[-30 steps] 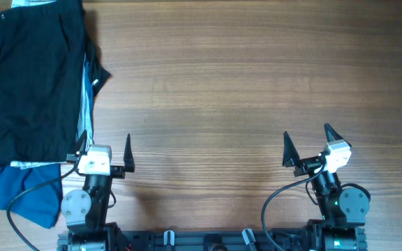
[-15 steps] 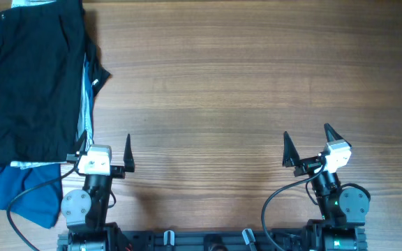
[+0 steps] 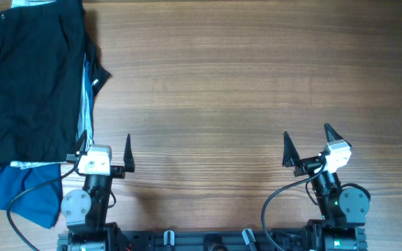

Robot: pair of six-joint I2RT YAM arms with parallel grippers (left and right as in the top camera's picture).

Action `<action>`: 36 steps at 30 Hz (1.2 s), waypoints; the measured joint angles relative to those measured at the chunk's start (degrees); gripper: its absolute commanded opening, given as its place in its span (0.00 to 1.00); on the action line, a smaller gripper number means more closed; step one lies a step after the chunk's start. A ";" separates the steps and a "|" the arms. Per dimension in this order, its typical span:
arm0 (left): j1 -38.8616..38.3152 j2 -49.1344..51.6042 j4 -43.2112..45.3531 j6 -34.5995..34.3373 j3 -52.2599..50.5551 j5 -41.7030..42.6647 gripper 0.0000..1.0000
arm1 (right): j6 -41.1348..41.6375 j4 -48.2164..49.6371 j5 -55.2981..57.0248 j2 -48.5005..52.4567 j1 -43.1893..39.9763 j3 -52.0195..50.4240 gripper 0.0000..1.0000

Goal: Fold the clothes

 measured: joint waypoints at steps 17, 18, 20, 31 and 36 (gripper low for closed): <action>0.00 0.02 0.20 0.02 0.00 -0.44 1.00 | 4.98 2.12 -2.82 0.00 0.00 0.00 1.00; 0.00 0.02 0.39 0.02 -0.02 -0.42 1.00 | 5.16 2.32 -3.78 0.00 0.00 0.00 1.00; 0.00 0.02 1.88 0.00 -0.13 -0.04 1.00 | 5.18 2.62 -5.79 0.00 0.00 0.00 1.00; 0.00 8.02 -2.67 -10.40 11.98 0.85 1.00 | 2.56 2.64 -12.46 10.25 0.00 11.63 1.00; 0.00 23.17 -9.51 -11.13 25.09 0.83 1.00 | 1.07 -4.35 -15.04 27.87 0.00 27.74 1.00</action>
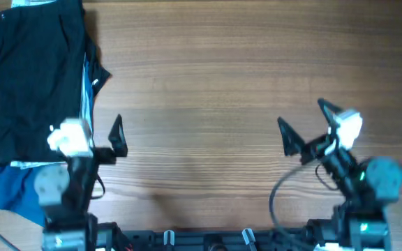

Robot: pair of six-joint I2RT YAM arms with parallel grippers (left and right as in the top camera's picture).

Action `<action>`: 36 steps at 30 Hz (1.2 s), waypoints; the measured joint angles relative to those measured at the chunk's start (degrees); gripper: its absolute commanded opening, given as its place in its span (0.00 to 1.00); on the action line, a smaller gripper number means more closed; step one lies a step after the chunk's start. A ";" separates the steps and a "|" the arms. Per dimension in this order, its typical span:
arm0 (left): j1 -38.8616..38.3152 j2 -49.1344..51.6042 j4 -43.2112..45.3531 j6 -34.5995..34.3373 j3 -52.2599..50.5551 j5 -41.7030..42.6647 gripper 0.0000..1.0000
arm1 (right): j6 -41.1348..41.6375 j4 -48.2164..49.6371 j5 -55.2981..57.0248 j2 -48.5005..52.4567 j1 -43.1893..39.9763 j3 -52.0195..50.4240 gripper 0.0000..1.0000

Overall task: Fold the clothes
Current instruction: 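Reach the left gripper to the black shorts on the clothes pile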

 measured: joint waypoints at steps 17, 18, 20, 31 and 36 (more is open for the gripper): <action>0.00 43.89 -1.07 -0.46 27.34 2.08 1.00 | -11.47 -21.11 16.15 53.59 18.05 40.74 1.00; 0.02 44.52 0.46 -0.50 27.45 2.08 1.00 | -11.45 -20.98 16.22 54.90 18.05 40.74 1.00; 0.39 47.23 3.89 -0.52 28.35 2.47 1.00 | -11.45 -20.06 15.56 57.64 18.05 40.74 1.00; 4.55 83.87 5.44 1.29 56.65 -5.16 0.98 | -11.45 -17.29 7.50 60.35 18.05 40.74 0.95; 4.68 97.29 6.25 3.17 64.22 -7.69 0.97 | -11.47 -17.31 7.15 60.35 18.05 40.74 0.89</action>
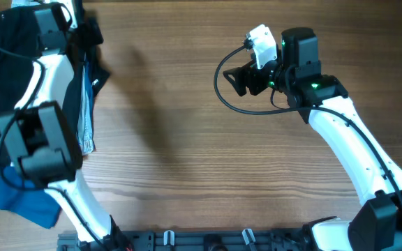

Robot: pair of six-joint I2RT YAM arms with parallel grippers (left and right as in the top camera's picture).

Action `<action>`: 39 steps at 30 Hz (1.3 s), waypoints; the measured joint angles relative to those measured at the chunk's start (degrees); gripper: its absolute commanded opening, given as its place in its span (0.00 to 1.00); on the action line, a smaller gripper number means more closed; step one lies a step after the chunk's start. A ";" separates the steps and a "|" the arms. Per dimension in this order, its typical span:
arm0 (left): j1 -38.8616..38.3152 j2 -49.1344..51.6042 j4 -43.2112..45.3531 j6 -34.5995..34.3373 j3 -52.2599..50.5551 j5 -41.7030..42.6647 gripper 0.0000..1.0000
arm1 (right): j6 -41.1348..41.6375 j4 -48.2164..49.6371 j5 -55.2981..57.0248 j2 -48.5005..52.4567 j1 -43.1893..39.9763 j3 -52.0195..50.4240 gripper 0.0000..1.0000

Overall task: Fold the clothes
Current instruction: 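Reach the left gripper to the black shorts on the clothes pile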

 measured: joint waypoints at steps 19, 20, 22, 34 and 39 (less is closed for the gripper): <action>0.42 9.03 2.01 4.98 0.74 -9.53 0.20 | 0.07 0.09 0.00 0.00 0.00 0.00 0.80; 0.42 9.03 2.01 4.98 0.74 -9.90 0.18 | 0.07 0.09 0.00 0.00 0.00 0.00 0.80; 0.39 9.03 2.03 5.01 0.74 -10.32 0.18 | 0.07 0.09 0.00 0.00 0.00 0.00 0.80; 0.42 6.47 -2.43 3.58 0.81 -10.60 0.35 | 0.07 0.35 0.00 0.00 0.00 0.00 0.80; 0.42 6.47 -4.26 3.41 0.81 -10.16 0.36 | 0.07 0.37 0.00 0.00 0.00 0.00 0.80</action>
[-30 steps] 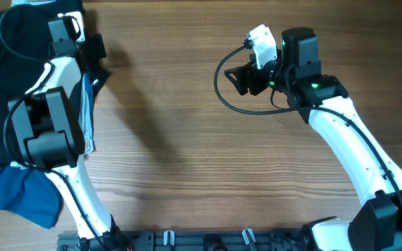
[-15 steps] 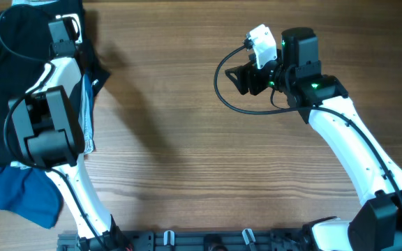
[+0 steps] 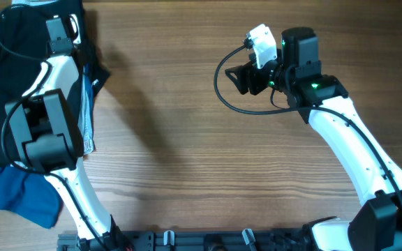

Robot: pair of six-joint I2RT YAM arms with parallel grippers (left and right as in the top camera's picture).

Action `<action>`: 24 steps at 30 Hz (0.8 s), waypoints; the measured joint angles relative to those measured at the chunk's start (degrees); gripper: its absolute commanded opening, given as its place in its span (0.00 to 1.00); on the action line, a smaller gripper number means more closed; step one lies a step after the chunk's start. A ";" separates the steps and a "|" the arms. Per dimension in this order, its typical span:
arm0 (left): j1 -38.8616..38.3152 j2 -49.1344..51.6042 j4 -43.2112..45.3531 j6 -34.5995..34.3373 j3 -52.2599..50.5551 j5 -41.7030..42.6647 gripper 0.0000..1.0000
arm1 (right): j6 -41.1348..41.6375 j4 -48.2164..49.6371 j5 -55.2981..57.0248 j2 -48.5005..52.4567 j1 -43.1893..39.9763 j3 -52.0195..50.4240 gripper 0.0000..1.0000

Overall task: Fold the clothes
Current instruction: 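Reach the left gripper to the black shorts on the clothes pile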

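A pile of clothes lies at the table's far left. A black garment (image 3: 5, 90) is on top, a blue garment (image 3: 19, 199) sticks out below it, and a light striped edge (image 3: 87, 111) shows along its right side. My left gripper (image 3: 77, 29) is stretched out to the top right corner of the black garment. Its fingers are dark against the dark cloth, so their state does not show. My right gripper (image 3: 234, 78) hangs over bare wood at mid-table, far from the pile, open with nothing in it.
The wooden table (image 3: 208, 160) stretches from the pile to the right. My left arm (image 3: 47, 132) lies along the pile's right edge. The arms' bases (image 3: 208, 240) sit at the near edge.
My left wrist has shifted slightly at the top right corner of the black garment. The right arm and the pile look unchanged.
Both grippers first stood open near the front edge at their bases. Then both were lifted a little. Later the left arm reached the pile's top right corner and the right gripper hung over mid-table, where both remain.
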 measured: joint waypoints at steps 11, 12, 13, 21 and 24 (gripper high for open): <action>0.00 0.00 -1.55 -0.15 0.00 1.90 0.04 | 0.00 -0.07 0.00 0.00 0.00 0.00 0.80; 0.00 0.00 -1.55 -0.39 0.00 2.01 0.04 | 0.00 -0.07 0.00 0.00 0.00 0.00 0.80; 0.00 -0.02 -1.55 -0.39 0.00 2.08 0.04 | 0.00 -0.07 0.00 0.00 0.00 0.00 0.80; 1.27 -5.25 -6.19 -2.95 0.00 2.10 0.04 | 0.00 1.42 0.00 0.00 0.00 0.00 0.77; 2.43 -12.83 -10.69 -3.65 -0.02 2.08 0.04 | 0.00 2.73 0.00 0.00 0.00 0.00 0.76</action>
